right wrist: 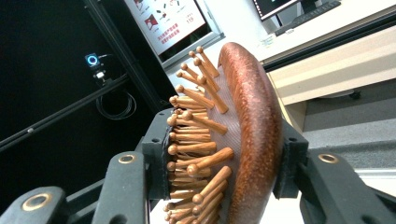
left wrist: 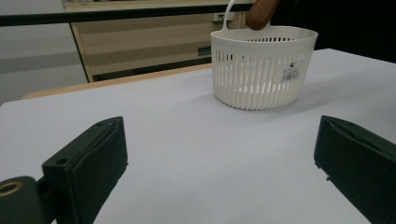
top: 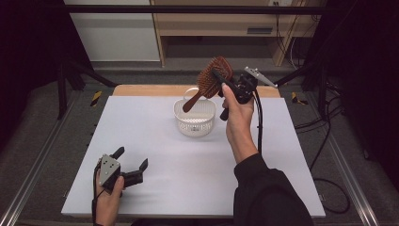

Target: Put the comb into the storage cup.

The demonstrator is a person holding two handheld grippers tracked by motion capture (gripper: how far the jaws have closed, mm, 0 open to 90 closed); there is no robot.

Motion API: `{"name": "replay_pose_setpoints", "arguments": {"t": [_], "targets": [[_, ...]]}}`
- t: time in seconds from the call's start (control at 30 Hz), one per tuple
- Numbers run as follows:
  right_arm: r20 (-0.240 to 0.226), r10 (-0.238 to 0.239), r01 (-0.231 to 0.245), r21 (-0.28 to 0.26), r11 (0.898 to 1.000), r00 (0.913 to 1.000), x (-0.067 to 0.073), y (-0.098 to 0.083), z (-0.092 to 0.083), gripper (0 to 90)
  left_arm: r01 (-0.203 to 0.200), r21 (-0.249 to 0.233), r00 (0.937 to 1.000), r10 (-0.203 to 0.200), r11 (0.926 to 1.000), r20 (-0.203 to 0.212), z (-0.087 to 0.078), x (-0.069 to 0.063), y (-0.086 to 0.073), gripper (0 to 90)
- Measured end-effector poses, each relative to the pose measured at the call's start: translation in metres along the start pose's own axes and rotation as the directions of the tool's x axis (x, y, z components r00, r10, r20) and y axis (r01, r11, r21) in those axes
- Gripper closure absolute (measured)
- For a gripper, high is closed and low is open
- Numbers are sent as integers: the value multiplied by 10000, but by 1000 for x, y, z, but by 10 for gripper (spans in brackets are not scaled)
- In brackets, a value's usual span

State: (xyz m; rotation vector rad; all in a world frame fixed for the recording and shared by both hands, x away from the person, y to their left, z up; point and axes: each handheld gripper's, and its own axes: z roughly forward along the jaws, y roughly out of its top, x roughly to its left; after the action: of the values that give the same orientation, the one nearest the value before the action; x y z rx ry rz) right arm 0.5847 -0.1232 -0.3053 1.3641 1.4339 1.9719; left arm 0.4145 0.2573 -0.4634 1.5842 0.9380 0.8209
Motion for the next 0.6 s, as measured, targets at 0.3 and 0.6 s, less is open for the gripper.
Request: {"name": "replay_pose_setpoints", "arguments": {"t": [0.3,0.6], "targets": [[150,68,-69,32,10000,9999,-7,-11,7,512,-2,-21,10000,2,10000,-14,0,0,0,26],[304,232,-231,-32,9997,9993,-16,-32,13,513,7,5,10000,-7,10000,20,0,-1,0,26]]}}
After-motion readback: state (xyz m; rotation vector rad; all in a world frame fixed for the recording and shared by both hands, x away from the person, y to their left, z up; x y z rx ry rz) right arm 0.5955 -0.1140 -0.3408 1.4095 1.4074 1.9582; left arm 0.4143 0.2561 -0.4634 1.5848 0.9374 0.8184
